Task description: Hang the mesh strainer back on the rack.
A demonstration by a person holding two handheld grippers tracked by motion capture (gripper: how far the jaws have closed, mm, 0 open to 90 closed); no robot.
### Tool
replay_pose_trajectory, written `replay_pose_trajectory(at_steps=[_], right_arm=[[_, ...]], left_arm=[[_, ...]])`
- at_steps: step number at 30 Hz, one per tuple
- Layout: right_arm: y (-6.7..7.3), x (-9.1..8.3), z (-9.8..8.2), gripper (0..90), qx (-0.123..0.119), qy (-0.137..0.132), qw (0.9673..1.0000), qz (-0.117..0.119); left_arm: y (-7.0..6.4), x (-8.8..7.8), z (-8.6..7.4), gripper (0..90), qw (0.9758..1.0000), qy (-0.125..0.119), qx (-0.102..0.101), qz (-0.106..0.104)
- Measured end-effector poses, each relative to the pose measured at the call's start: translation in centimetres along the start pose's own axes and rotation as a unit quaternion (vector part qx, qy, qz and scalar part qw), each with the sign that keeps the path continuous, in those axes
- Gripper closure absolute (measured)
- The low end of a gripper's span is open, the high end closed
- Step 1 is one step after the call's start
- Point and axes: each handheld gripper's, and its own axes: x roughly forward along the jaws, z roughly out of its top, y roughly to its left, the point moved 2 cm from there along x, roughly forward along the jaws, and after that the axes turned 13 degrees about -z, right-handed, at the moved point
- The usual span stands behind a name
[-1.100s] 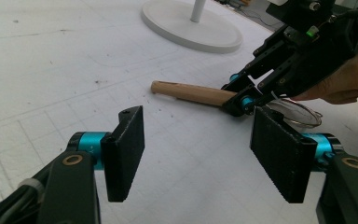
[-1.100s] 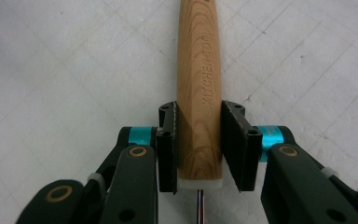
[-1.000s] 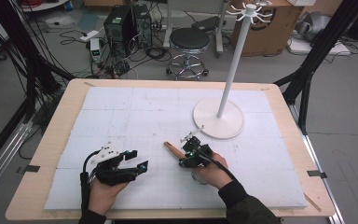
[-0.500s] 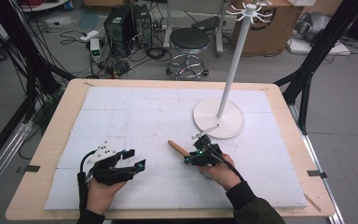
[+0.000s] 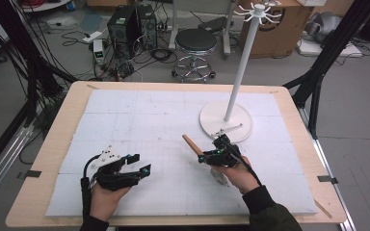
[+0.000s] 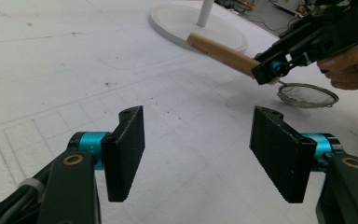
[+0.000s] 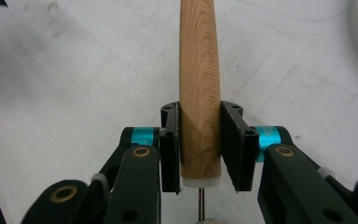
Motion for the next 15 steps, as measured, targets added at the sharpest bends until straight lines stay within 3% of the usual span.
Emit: replay_pose_trajectory(at_steps=[9,15], right_arm=[[0.3,1.7,-0.3,70.2,-0.012,0.038,0.9990,-0.018],[0.2,2.2,-0.3,70.2,-0.014,0.042,0.9989,-0.017]], left_arm=[[0.1,-0.1,0.0,36.0,1.0000,-0.002,-0.001,0.000],[0.1,-0.2,0.0,36.1,1.0000,-0.003,-0.002,0.000]])
